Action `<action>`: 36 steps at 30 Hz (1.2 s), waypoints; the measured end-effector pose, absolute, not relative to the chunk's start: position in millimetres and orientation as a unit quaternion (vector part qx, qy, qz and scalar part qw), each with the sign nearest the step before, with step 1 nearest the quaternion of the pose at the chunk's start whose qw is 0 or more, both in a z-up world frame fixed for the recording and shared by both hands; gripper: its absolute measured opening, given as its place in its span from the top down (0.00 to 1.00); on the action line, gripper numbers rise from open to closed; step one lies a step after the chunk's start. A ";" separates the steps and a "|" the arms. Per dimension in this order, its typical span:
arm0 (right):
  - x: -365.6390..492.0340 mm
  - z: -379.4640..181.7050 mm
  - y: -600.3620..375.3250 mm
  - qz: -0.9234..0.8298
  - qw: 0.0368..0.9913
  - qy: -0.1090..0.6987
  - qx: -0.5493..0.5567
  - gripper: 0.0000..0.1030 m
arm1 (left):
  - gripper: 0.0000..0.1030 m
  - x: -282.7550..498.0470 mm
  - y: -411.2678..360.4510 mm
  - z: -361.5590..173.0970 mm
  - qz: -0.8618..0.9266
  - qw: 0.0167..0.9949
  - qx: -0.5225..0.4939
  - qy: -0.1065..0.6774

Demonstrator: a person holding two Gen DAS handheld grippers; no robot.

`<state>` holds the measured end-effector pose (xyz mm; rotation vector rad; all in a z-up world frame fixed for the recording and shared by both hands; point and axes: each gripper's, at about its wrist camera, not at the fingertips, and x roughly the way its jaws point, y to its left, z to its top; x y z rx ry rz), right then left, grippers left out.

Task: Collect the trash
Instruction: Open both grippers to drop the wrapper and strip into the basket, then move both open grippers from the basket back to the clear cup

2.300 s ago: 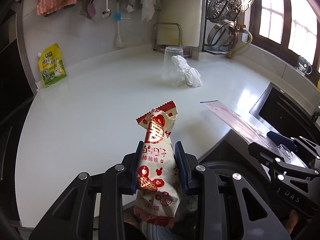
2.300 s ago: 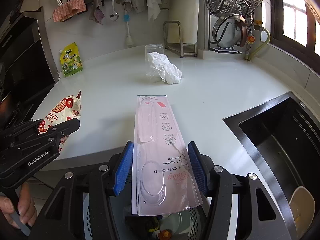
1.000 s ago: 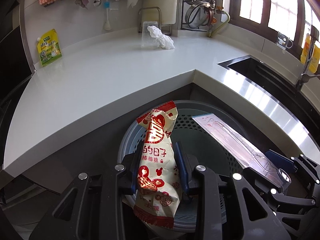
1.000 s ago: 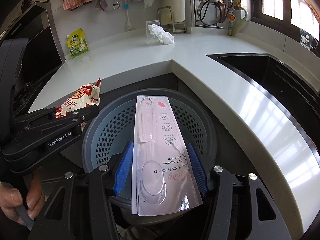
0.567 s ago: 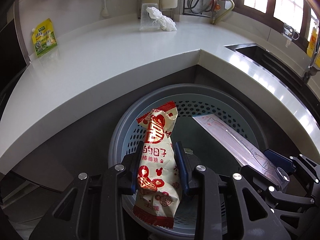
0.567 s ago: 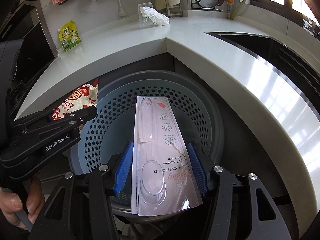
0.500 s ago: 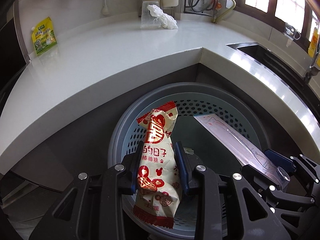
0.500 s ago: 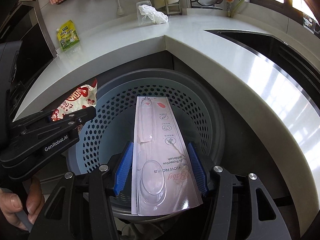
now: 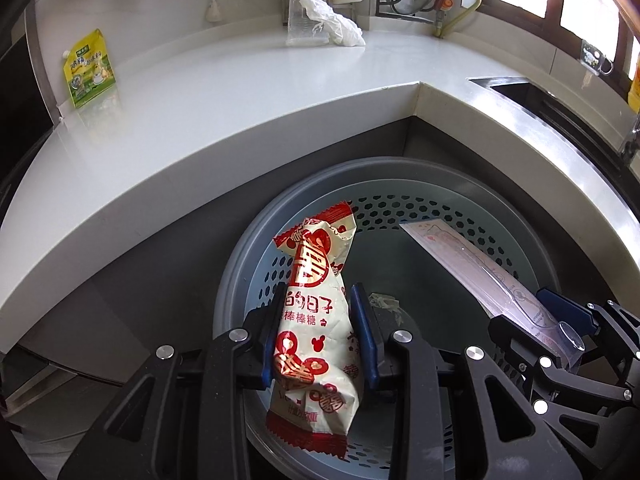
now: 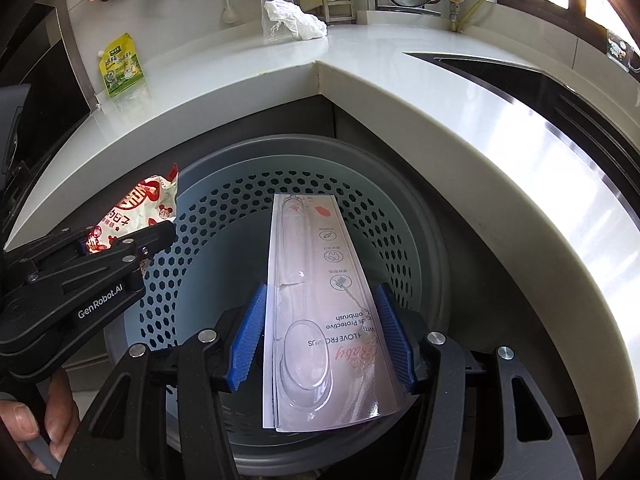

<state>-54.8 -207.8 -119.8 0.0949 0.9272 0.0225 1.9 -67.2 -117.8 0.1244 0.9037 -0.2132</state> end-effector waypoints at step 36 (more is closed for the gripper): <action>-62.0 -113.3 -211.9 -0.006 0.897 0.439 0.058 0.37 | 0.36 -2.8 -55.3 -110.1 -0.086 0.900 0.054 0.424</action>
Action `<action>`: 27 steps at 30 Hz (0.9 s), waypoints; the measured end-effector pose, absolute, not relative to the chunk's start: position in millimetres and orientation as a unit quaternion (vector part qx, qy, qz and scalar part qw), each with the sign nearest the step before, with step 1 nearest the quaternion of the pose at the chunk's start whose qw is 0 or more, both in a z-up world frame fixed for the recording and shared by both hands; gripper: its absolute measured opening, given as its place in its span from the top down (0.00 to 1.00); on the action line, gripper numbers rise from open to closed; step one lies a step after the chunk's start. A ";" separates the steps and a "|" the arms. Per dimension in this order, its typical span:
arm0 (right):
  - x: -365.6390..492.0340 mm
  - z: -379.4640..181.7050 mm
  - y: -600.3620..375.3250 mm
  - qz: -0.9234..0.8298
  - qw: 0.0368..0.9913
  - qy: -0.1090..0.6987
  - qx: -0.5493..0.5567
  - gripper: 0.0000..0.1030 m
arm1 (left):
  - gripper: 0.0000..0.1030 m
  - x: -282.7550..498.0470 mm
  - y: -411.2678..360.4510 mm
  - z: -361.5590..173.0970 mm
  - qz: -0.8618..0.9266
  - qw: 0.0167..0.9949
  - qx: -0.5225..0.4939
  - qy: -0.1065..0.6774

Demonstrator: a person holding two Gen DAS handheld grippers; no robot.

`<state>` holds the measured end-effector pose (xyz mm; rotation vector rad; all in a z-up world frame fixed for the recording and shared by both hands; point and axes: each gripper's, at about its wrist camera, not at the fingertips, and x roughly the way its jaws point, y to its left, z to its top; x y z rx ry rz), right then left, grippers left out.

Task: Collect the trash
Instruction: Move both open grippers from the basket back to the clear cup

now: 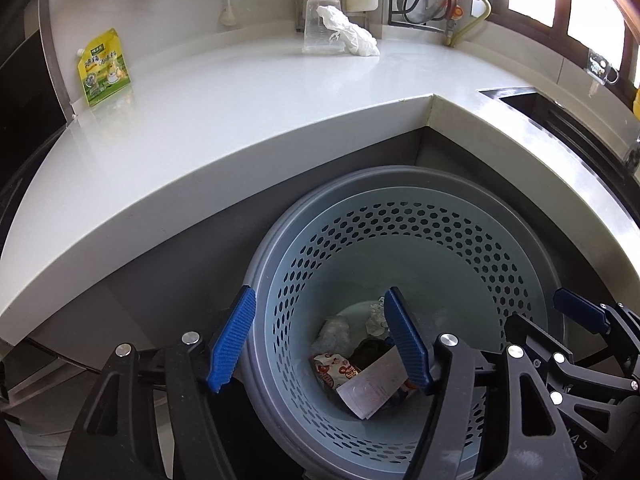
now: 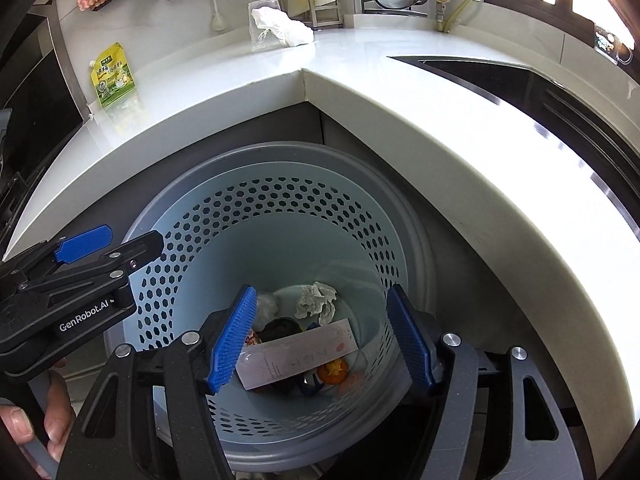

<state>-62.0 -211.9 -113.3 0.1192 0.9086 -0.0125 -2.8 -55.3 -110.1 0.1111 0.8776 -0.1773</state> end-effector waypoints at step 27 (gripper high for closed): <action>-43.1 -30.4 -215.1 0.037 0.943 0.326 0.051 0.28 | 0.06 12.7 -24.4 -23.8 -0.070 0.945 0.028 0.319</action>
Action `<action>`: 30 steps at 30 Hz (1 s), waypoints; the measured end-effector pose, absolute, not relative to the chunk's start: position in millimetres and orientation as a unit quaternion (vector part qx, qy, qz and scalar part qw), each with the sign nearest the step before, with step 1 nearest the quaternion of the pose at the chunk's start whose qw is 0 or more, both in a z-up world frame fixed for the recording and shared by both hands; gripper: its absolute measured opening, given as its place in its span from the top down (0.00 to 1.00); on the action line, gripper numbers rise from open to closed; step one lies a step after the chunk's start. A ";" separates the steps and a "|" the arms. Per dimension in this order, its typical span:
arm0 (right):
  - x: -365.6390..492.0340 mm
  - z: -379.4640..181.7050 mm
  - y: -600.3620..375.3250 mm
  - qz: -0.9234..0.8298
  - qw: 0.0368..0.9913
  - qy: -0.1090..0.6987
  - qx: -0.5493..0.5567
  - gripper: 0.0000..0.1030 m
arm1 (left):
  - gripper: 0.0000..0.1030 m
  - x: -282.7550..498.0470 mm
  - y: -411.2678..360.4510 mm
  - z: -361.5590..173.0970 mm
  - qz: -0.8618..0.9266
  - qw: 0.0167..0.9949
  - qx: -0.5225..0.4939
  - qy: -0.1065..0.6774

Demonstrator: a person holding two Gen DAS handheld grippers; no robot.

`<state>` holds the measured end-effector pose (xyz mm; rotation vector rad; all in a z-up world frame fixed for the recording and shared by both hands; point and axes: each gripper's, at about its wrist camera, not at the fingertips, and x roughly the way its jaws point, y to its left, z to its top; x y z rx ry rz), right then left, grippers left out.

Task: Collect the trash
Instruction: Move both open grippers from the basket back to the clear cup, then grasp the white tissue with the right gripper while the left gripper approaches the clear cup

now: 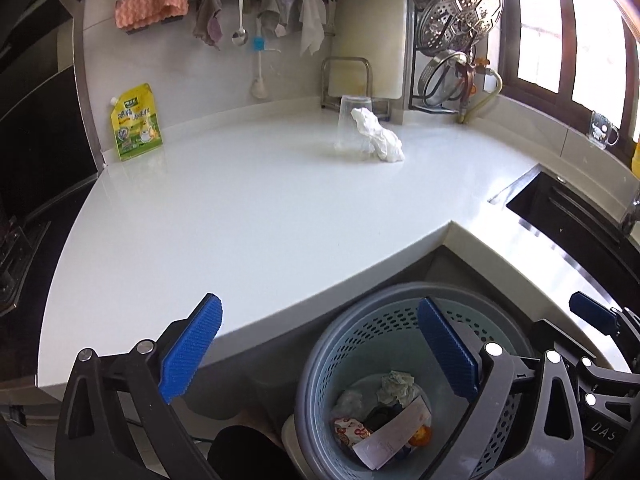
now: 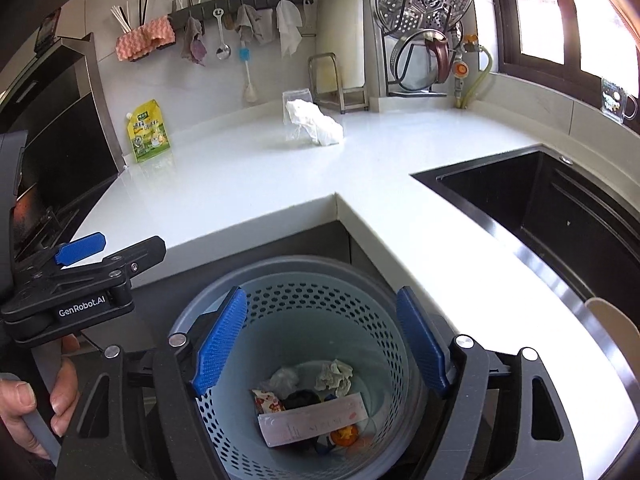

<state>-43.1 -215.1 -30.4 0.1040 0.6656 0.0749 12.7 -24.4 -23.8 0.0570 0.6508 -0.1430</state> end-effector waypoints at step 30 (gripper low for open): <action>170.7 26.7 -232.6 0.086 0.942 0.324 -0.012 0.23 | 0.06 197.2 -26.7 31.5 -0.044 0.955 0.022 0.291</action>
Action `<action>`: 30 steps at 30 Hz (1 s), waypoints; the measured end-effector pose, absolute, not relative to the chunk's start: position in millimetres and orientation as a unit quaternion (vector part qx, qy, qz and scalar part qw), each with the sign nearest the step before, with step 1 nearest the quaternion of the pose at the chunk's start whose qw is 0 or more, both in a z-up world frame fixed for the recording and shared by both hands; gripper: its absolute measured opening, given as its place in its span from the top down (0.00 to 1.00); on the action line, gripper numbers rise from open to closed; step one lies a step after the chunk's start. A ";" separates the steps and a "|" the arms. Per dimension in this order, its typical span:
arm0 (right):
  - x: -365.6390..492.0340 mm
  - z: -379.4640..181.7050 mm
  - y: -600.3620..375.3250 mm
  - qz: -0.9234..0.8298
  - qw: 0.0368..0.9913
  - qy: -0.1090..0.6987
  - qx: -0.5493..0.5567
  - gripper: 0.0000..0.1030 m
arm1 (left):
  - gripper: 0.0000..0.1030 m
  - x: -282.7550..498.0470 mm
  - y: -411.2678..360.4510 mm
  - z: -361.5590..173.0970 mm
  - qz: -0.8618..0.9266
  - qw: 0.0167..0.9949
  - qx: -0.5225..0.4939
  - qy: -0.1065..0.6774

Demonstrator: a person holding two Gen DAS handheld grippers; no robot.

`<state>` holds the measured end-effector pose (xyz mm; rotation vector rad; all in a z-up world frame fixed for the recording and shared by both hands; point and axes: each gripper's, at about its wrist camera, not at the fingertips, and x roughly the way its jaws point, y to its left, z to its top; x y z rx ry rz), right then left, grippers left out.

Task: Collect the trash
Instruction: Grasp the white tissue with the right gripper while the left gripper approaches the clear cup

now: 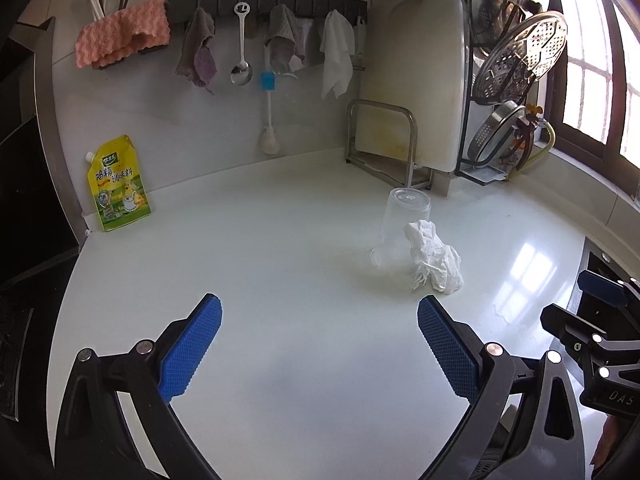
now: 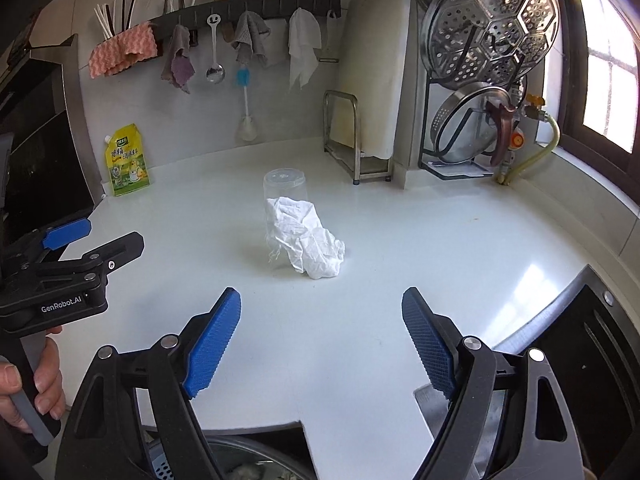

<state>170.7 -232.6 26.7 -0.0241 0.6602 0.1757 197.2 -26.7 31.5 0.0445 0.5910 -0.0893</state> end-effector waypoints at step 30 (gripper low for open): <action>321.9 -33.3 -211.0 0.128 0.904 0.408 -0.025 0.31 | 0.06 299.2 -33.1 -19.3 -0.026 0.937 0.043 0.345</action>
